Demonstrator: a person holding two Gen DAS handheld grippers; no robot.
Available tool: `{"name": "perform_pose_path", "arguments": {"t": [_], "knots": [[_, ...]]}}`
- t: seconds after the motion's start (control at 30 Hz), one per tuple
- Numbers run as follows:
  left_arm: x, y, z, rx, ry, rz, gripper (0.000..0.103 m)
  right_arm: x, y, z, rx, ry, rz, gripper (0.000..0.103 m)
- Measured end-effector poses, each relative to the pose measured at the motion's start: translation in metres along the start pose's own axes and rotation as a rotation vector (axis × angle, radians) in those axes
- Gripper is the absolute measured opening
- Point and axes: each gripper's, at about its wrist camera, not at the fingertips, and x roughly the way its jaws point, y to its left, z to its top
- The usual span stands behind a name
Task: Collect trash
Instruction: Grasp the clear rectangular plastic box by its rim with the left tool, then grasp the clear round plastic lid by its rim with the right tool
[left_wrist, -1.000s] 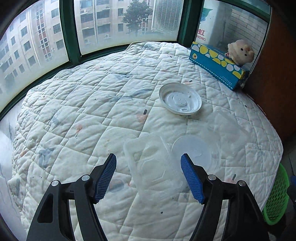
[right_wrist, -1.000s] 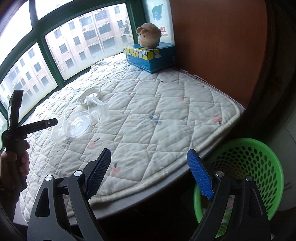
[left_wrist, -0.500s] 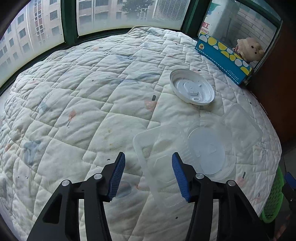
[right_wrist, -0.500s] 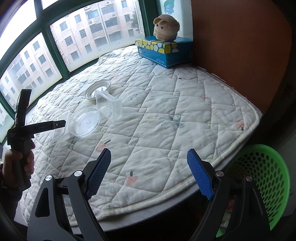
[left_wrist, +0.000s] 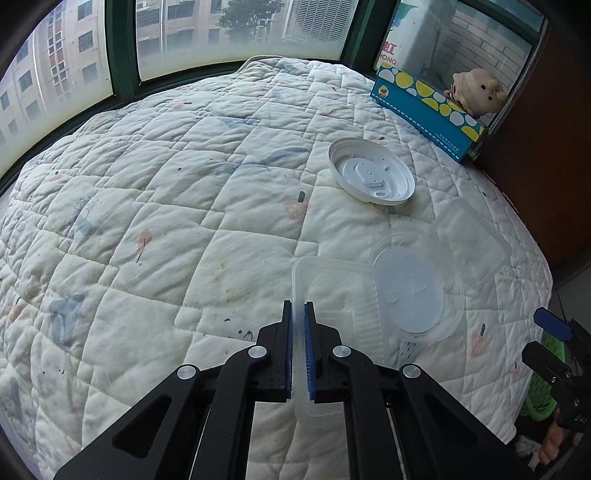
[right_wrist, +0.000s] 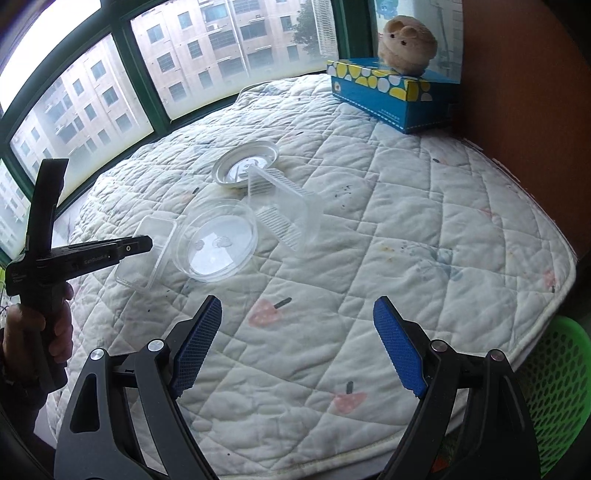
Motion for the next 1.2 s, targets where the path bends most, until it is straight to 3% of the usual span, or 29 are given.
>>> {"name": "perform_pose_path", "arguments": {"t": [0.37, 0.77, 1.2], "knots": [[-0.017, 0.031, 0.007, -0.004, -0.030, 0.006, 0.006, 0.051, 0.043, 0.015, -0.064, 0.058, 0.067, 0.084], [-0.009, 0.041, 0.006, -0.019, -0.019, -0.023, 0.006, 0.094, 0.068, 0.033, -0.128, 0.094, 0.024, 0.090], [-0.019, 0.031, 0.001, -0.001, -0.033, -0.041, 0.006, 0.081, 0.068, 0.025, -0.108, 0.068, 0.014, 0.088]]}}
